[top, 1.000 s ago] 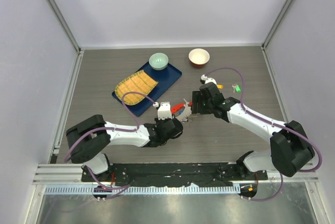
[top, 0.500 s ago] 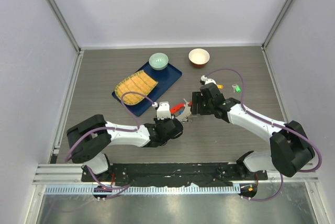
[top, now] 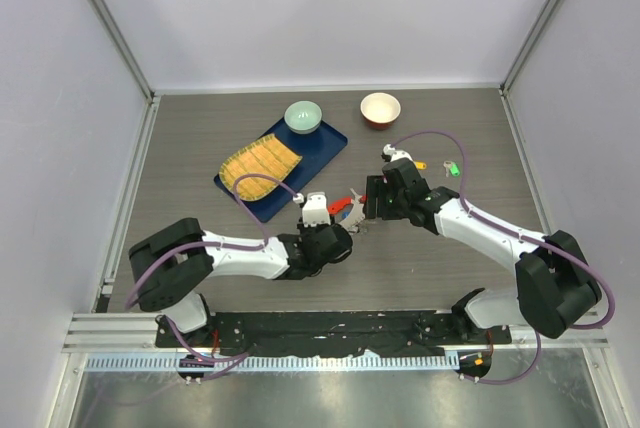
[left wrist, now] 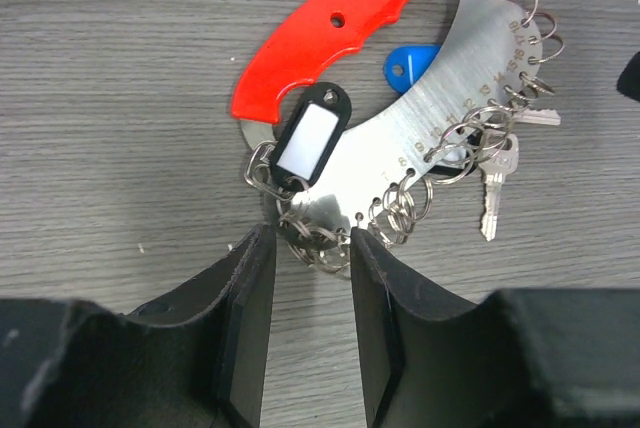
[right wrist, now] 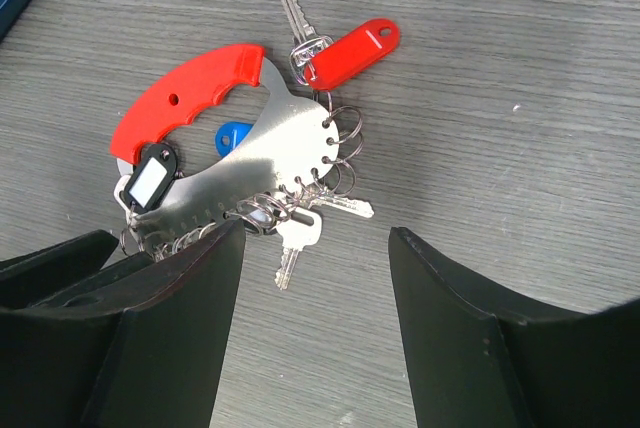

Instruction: Put the keys on the keyring

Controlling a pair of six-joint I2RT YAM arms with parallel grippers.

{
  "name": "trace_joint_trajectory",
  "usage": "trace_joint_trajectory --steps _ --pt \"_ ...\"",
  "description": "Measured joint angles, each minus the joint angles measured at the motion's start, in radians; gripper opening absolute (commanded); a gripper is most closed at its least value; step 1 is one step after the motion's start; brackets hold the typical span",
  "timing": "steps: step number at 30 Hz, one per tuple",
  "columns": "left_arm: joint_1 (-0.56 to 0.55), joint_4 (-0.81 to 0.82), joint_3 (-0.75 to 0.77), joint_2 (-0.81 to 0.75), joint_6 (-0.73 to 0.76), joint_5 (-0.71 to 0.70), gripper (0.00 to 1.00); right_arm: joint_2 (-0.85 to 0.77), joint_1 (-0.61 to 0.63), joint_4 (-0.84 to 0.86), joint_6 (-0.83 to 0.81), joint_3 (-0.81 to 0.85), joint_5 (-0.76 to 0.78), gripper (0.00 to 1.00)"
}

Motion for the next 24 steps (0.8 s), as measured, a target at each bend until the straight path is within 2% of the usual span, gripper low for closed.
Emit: trace_joint_trajectory --steps 12,20,24 --pt "0.0 -0.025 0.032 0.037 -0.003 -0.002 0.31 0.0 0.0 0.005 -0.003 0.0 -0.008 0.66" --pt "0.0 -0.049 0.032 0.031 -0.01 -0.009 0.42 0.0 -0.002 0.015 -0.004 0.0 -0.021 0.66" --pt "0.0 -0.046 0.032 0.002 -0.01 -0.016 0.42 0.0 -0.002 0.017 -0.005 0.0 -0.026 0.66"
